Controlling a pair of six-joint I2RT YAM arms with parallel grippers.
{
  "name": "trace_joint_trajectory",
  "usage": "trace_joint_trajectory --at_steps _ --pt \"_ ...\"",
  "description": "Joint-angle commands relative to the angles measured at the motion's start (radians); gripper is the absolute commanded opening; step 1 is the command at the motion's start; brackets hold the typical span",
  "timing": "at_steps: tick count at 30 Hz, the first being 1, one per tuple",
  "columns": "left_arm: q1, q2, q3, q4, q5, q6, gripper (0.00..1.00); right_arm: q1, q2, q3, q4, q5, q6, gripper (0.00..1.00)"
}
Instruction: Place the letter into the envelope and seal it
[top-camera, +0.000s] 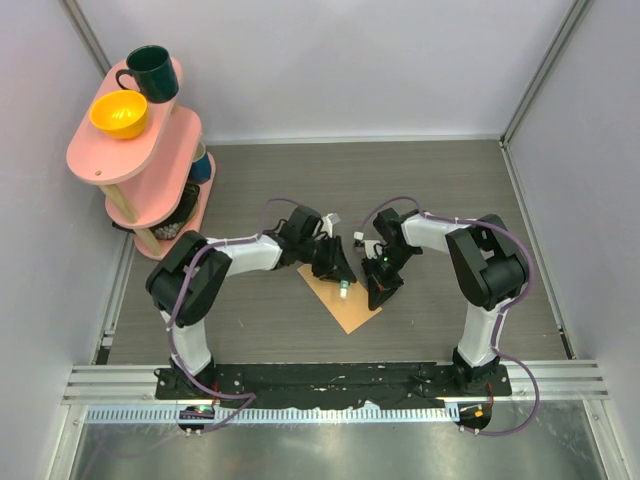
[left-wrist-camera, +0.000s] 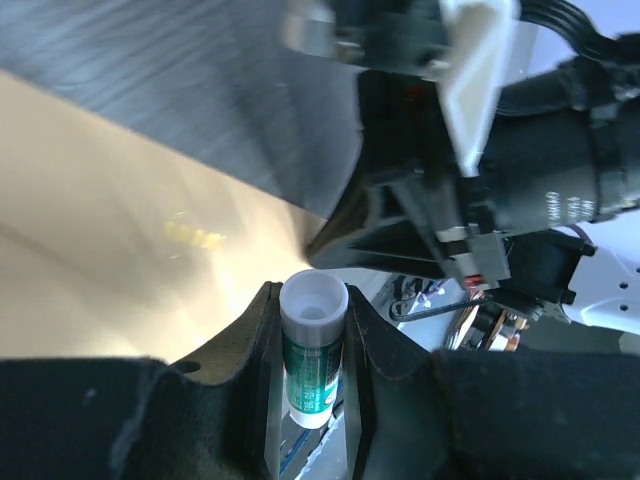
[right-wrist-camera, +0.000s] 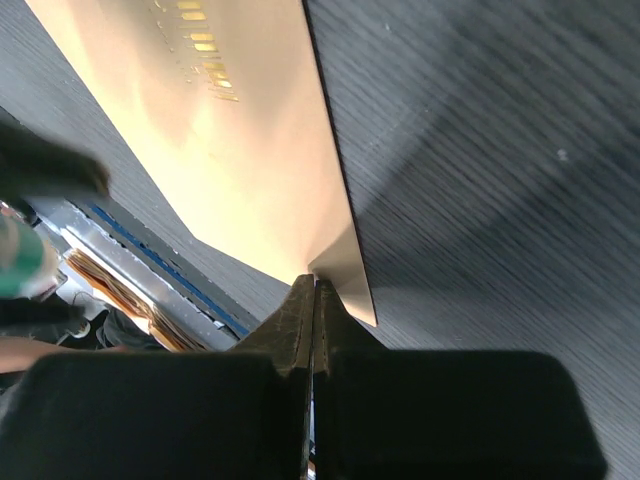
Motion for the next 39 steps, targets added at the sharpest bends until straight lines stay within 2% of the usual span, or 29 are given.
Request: trace_joint_trajectory --at_steps 1,7,11,14,18,23,28,33,39 --pt "-0.023 0.034 0.028 0.097 0.005 -0.048 0.0 0.004 0.025 0.031 0.061 0.058 -0.016 0.01" --pt "0.032 0.131 0.009 0.098 -0.027 -0.042 0.0 0.004 0.03 0.028 0.061 0.069 -0.024 0.01" --pt "0.103 0.119 -0.014 -0.025 -0.06 0.028 0.0 0.004 0.033 0.028 0.064 0.074 -0.027 0.01" --pt "0.132 0.07 -0.037 -0.057 -0.07 0.094 0.0 0.004 0.036 0.032 0.068 0.075 -0.025 0.01" --pt "0.124 -0.003 -0.026 0.003 -0.011 0.111 0.0 0.003 0.037 0.045 0.071 0.075 -0.019 0.01" --pt "0.037 -0.078 -0.001 0.063 0.038 0.073 0.0 0.003 0.045 0.055 0.065 0.071 -0.021 0.01" --pt "-0.026 -0.034 -0.05 0.127 0.012 0.025 0.0 0.004 0.044 0.058 0.067 0.069 -0.018 0.01" --pt "-0.008 0.049 -0.069 0.081 -0.032 0.039 0.0 0.003 0.042 0.058 0.059 0.083 -0.031 0.01" --pt "0.097 0.053 -0.113 -0.015 -0.04 0.085 0.0 -0.003 0.044 0.052 0.061 0.089 -0.036 0.01"
